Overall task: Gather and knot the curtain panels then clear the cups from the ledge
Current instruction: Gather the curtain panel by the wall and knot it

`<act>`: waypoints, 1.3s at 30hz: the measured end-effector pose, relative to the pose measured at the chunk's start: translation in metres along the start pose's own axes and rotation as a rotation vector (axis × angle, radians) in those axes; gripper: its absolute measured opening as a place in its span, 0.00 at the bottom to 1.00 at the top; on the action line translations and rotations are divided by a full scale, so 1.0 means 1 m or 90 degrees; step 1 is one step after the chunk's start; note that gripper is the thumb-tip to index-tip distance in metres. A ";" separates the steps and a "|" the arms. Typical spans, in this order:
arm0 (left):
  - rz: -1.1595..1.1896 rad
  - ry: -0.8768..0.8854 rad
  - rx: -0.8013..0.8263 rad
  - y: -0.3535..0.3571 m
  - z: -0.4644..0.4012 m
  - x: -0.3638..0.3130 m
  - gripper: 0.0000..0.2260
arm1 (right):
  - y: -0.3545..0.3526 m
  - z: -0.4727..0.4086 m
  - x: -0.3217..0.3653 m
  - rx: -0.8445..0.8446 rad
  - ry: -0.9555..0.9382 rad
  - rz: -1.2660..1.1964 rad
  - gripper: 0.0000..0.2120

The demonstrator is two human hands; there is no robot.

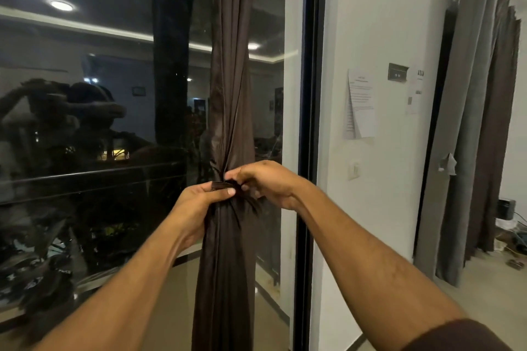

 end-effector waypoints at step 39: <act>-0.229 0.030 -0.259 -0.029 0.008 0.000 0.08 | -0.008 -0.006 -0.060 -0.261 -0.057 -0.008 0.12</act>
Point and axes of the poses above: each hand's wrist, its own z-axis away from the middle knuckle, its own y-axis out of the palm, x = y × z, the point moved 9 cm from there along -z, towards the middle knuckle, and after that the axes turned 12 degrees about x, right-handed, at the moved point
